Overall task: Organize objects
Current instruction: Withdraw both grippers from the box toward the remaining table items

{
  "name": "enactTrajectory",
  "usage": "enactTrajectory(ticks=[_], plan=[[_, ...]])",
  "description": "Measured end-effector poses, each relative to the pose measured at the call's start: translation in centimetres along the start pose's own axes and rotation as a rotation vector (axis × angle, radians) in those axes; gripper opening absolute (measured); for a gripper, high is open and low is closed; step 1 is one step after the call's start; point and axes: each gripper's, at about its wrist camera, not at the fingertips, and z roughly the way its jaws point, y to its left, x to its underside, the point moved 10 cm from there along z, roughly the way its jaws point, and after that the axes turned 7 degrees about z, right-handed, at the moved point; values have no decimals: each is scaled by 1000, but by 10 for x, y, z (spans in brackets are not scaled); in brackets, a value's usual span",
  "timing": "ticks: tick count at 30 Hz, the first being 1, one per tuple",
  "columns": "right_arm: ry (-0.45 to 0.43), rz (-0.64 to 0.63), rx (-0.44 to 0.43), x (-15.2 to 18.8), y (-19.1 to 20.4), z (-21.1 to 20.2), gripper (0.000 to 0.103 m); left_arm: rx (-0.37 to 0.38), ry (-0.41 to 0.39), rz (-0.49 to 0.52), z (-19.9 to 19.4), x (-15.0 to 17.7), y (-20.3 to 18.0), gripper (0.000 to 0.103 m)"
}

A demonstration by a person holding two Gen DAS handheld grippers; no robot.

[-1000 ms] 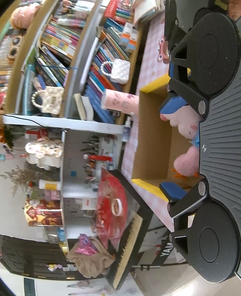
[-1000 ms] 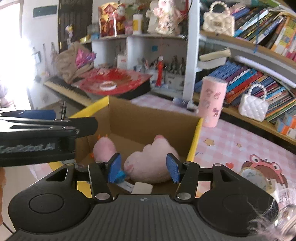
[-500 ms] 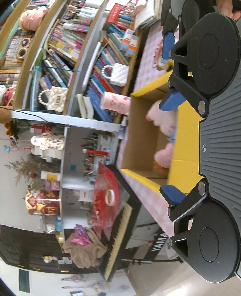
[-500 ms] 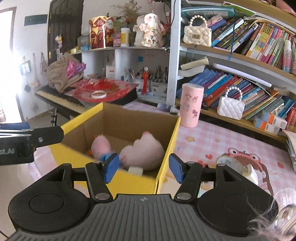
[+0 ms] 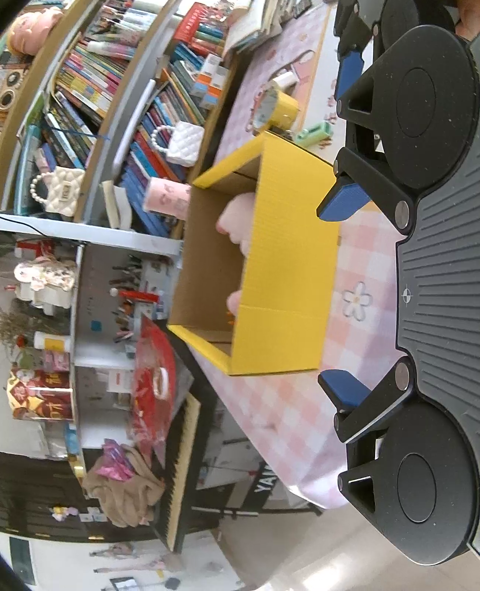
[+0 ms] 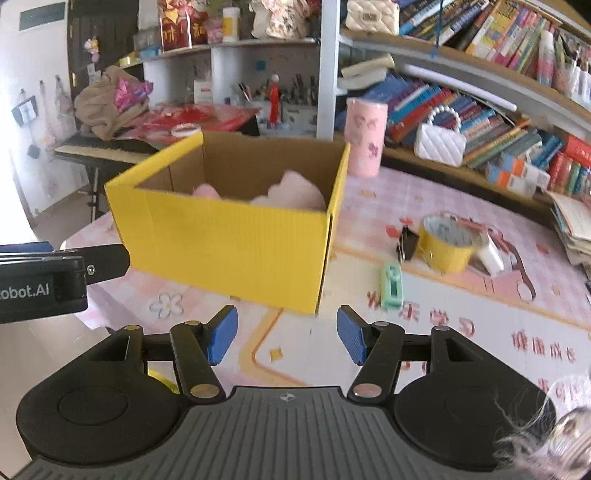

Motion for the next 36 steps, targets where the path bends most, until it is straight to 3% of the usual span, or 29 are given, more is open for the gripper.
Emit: enactTrajectory(ticks=[9, 23, 36], plan=[[21, 20, 58, 18, -11, -9, 60, 23, 82, 17, -3, 32, -11, 90], [32, 71, 124, 45, -31, -30, 63, 85, 100, 73, -13, 48, -35, 90], [30, 157, 230, 67, -65, -55, 63, 197, 122, 144, -15, 59, -72, 90]])
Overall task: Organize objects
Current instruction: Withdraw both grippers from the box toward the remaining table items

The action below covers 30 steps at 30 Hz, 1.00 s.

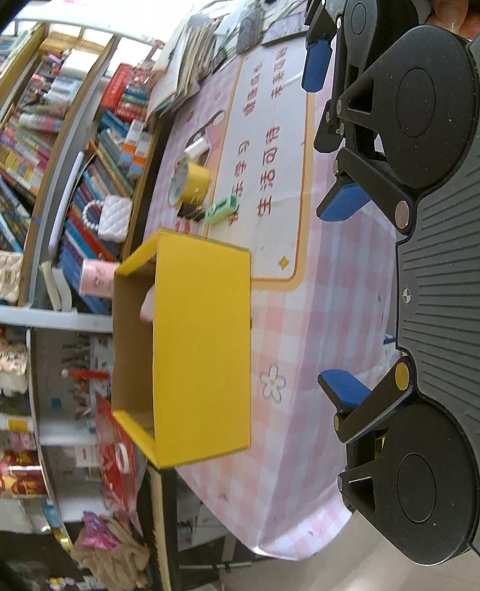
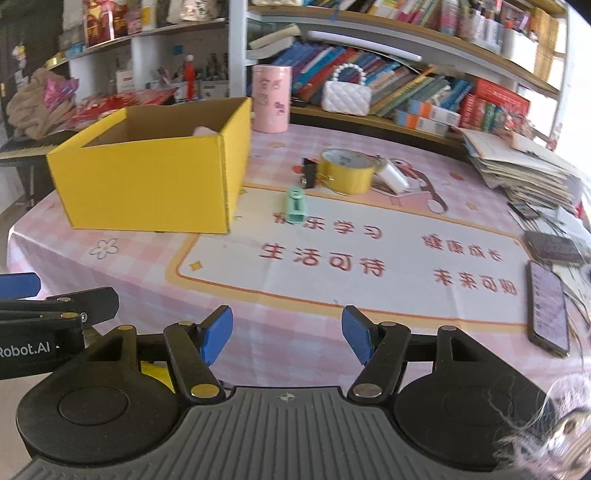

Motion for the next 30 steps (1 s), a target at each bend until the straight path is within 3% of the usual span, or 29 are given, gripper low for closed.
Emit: enactTrajectory(ticks=[12, 22, 27, 30], plan=[[2, 50, 94, 2, -41, -5, 64, 98, 4, 53, 16, -10, -42, 90], [22, 80, 137, -11, -86, 14, 64, 146, 18, 76, 48, -30, -84, 89], [25, 90, 140, -26, -108, 32, 64, 146, 7, 84, 65, -48, -101, 84], [23, 87, 134, -37, -120, 44, 64, 135, -6, 98, 76, -63, -111, 75]])
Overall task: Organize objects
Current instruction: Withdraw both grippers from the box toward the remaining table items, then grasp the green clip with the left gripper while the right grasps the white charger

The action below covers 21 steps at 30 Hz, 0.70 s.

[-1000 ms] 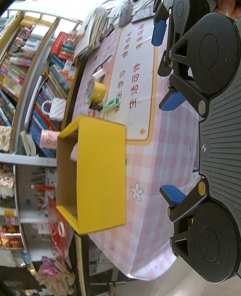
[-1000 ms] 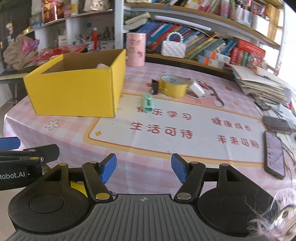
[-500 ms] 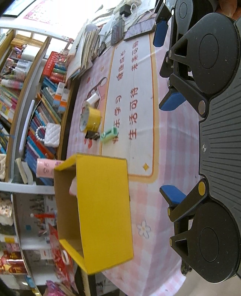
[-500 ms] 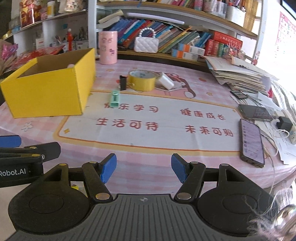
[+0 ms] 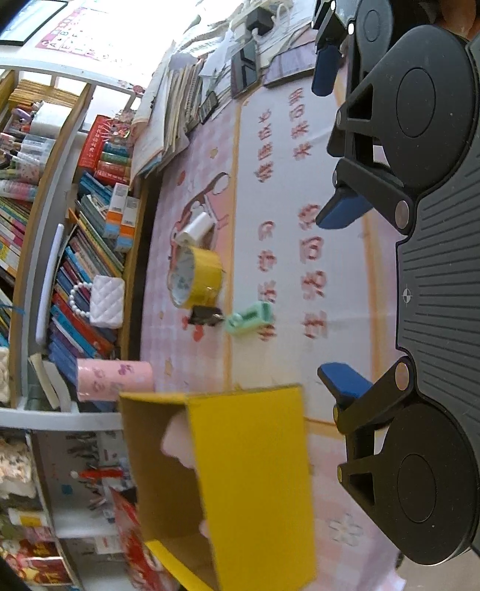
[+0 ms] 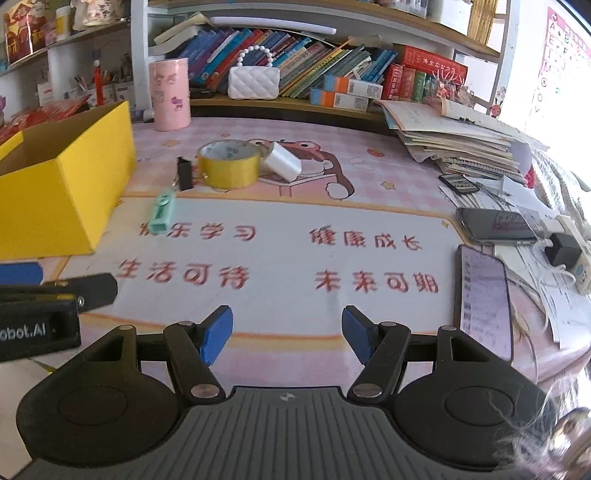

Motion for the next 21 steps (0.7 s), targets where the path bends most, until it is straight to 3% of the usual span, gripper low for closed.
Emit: enactTrajectory(ticks=[4, 6, 12, 21], plan=[[-18, -4, -7, -19, -13, 15, 63, -38, -10, 0, 22, -21, -5, 67], [-23, -7, -12, -28, -18, 21, 63, -61, -11, -4, 34, -31, -4, 58], [-30, -38, -52, -49, -27, 42, 63, -149, 14, -12, 78, -51, 4, 55], [-70, -109, -125, -78, -24, 64, 63, -227, 124, -58, 131, -47, 24, 52]])
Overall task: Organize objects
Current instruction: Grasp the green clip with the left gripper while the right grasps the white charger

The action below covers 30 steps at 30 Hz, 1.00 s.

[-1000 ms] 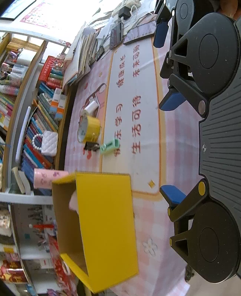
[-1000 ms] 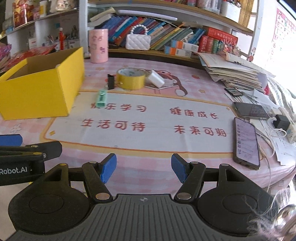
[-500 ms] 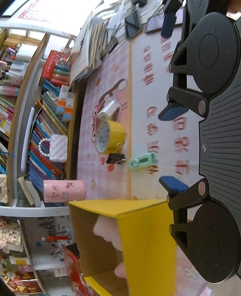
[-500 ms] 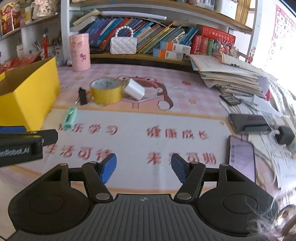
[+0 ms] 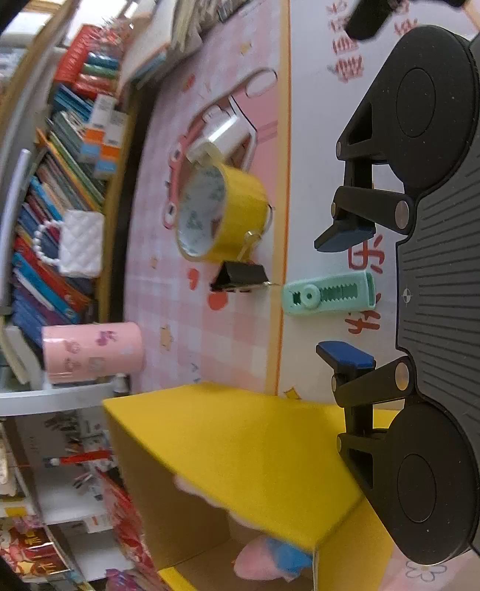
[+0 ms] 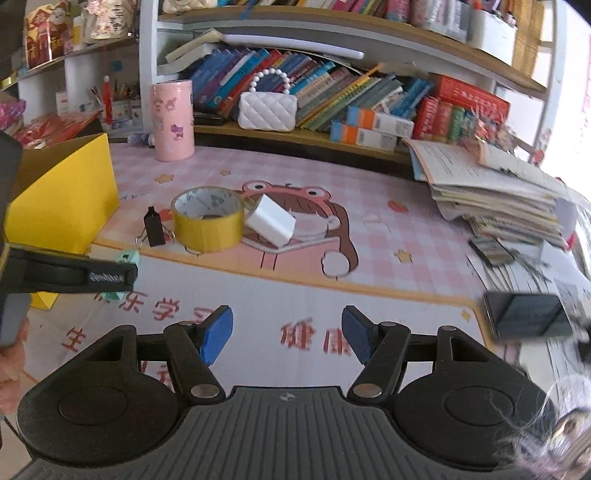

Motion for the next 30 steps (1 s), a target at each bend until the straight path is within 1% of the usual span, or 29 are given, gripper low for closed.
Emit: enactTrajectory(ticks=[2, 4, 5, 6, 8, 11, 16, 21, 22, 23, 25, 27, 28, 30], plan=[[-5, -13, -11, -5, -1, 7, 63, -4, 25, -3, 9, 3, 0, 42], [-9, -24, -17, -9, -2, 14, 63, -7, 13, -1, 9, 4, 2, 36], [-11, -29, -21, -12, -3, 18, 63, -3, 16, -2, 9, 3, 2, 28], [-12, -34, -24, -15, -3, 24, 63, 8, 23, -7, 8, 2, 2, 23], [-15, -44, -25, -21, -5, 35, 63, 41, 36, -35, 4, -1, 3, 23], [-24, -86, -22, -31, -3, 57, 62, 67, -9, -44, -15, -10, 2, 23], [-41, -231, -17, -41, 11, 98, 60, 110, -47, -48, -44, -14, -4, 23], [-56, -389, -5, -43, 31, 135, 59, 114, -39, -47, -57, -5, -5, 23], [-62, -423, -3, -42, 35, 141, 56, 111, -34, -50, -60, -3, -3, 23], [-67, -448, -2, -42, 37, 145, 50, 107, -30, -53, -61, -1, -2, 23], [-72, -482, -1, -42, 41, 153, 44, 99, -26, -58, -63, 3, 2, 23], [-88, -499, 13, -44, 41, 157, 38, 91, -25, -65, -65, 5, 7, 23], [-96, -503, 15, -45, 41, 158, 37, 89, -25, -69, -66, 6, 8, 23], [-107, -486, 16, -48, 38, 155, 32, 90, -27, -76, -68, 8, 11, 23]])
